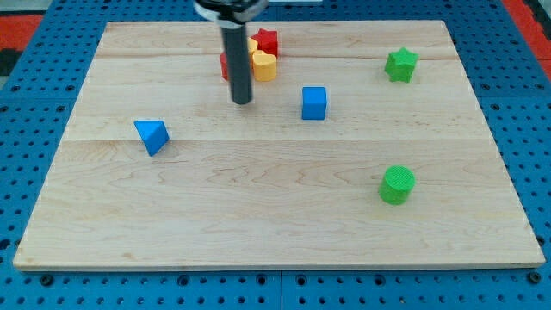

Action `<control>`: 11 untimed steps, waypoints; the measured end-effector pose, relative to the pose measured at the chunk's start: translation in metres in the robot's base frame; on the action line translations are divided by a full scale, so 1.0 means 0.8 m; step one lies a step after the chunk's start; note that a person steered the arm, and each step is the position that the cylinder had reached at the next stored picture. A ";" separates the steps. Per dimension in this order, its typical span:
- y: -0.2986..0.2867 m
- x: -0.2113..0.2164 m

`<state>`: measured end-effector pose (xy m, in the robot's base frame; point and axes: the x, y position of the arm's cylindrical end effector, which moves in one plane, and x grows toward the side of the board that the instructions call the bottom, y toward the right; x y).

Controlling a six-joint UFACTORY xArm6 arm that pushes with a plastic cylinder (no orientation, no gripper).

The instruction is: Slide the blue cube to the green circle

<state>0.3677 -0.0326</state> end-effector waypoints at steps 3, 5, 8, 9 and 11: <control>0.276 0.021; 0.288 0.035; 0.230 -0.015; 0.228 0.010; 0.221 0.073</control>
